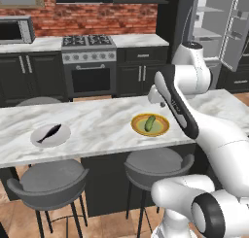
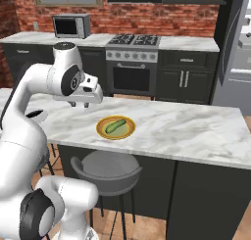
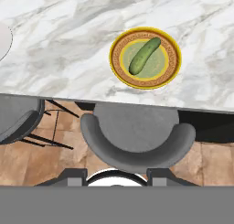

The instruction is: Transport the fish and cucumber to the fridge. Place the fish on the rack containing meat and place the cucumber on the rack containing the vegetable, ensuring meats and vegetables are on different racks.

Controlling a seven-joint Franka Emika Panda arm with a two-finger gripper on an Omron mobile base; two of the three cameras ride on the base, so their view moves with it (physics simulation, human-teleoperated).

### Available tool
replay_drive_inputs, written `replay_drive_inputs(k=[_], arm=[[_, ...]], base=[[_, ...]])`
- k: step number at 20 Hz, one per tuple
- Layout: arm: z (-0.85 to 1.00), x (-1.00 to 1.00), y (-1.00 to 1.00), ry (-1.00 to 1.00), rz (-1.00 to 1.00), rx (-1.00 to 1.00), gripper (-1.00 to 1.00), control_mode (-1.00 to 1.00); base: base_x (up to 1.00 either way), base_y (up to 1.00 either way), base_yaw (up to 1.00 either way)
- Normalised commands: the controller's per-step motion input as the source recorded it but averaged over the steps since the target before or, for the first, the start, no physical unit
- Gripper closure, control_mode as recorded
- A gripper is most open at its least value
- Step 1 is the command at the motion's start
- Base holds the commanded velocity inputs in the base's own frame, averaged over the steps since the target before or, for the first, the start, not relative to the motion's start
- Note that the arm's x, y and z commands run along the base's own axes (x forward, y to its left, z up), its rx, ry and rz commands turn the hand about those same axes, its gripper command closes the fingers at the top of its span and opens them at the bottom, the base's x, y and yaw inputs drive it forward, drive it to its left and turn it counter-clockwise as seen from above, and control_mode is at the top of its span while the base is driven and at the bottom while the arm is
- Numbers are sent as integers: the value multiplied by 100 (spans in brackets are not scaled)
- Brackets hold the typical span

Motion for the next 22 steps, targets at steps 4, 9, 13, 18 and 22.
replay_drive_inputs(k=[4,9,13,18,22], arm=[[0,-27,0,-2,0,0,-100,-100],[-15,-59,0,2,-15,0,-100,-100],[-39,-21,-11,15,-38,1,-100,-100],[-39,15,-27,9,-39,13,-100,-100],[-38,66,-26,13,-18,14,-100,-100]], base=[[0,0,0],[0,0,0],[0,0,0],[0,0,0],[0,0,0]])
